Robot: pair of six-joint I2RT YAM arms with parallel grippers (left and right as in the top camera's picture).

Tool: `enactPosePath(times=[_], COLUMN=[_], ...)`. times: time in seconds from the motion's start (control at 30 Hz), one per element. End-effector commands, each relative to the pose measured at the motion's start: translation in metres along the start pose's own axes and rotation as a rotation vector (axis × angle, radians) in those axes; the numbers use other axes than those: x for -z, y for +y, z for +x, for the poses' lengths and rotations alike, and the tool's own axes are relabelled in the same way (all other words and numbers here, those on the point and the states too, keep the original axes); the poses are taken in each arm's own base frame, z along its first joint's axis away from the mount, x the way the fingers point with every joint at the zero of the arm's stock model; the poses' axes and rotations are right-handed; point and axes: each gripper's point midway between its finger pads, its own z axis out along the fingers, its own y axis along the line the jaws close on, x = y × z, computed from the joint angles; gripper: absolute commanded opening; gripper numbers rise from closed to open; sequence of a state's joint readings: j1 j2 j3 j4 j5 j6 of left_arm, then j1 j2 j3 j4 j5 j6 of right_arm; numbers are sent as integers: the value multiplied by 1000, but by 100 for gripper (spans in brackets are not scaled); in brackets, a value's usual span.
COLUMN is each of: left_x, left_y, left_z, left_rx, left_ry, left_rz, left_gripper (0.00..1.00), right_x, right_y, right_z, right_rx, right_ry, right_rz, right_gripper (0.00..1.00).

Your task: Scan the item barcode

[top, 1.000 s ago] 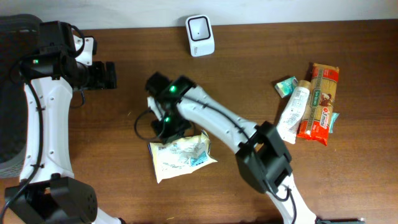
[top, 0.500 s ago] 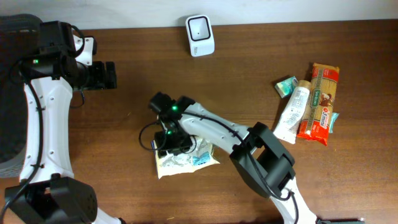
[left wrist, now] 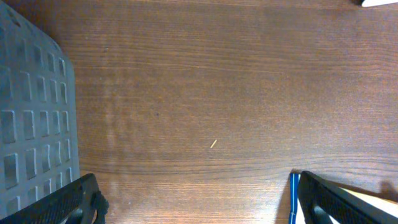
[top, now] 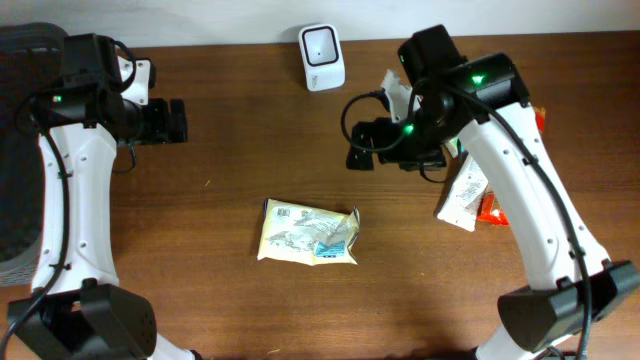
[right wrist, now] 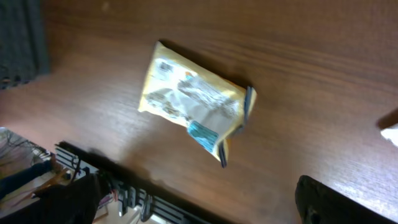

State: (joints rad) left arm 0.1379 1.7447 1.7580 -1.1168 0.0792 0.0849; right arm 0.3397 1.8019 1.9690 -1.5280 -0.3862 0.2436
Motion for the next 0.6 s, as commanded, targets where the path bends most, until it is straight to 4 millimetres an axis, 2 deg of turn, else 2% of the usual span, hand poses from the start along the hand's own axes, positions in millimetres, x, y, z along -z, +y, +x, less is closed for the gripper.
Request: enactPosePath(times=[0.0, 0.07, 0.13, 0.23, 0.43, 0.57], left_x=[6, 6, 6, 6, 6, 6], left_y=[-1, -1, -1, -1, -1, -1], left_z=[-3, -3, -3, -3, -3, -3], left_rx=[10, 10, 10, 10, 10, 10], left_ry=[-19, -19, -19, -19, -19, -19], left_rz=[8, 9, 8, 9, 8, 9], left_gripper=[99, 99, 99, 99, 99, 99], right_x=[-38, -70, -99, -139, -190, -220], right_y=[-23, -39, -46, -40, -30, -13], right_z=[10, 23, 32, 50, 101, 109], right_rx=[-27, -82, -134, -177, -267, -312], right_ry=[108, 165, 194, 241, 337, 287], right_rz=[35, 49, 21, -97, -49, -44], right_gripper=[99, 99, 99, 99, 99, 97])
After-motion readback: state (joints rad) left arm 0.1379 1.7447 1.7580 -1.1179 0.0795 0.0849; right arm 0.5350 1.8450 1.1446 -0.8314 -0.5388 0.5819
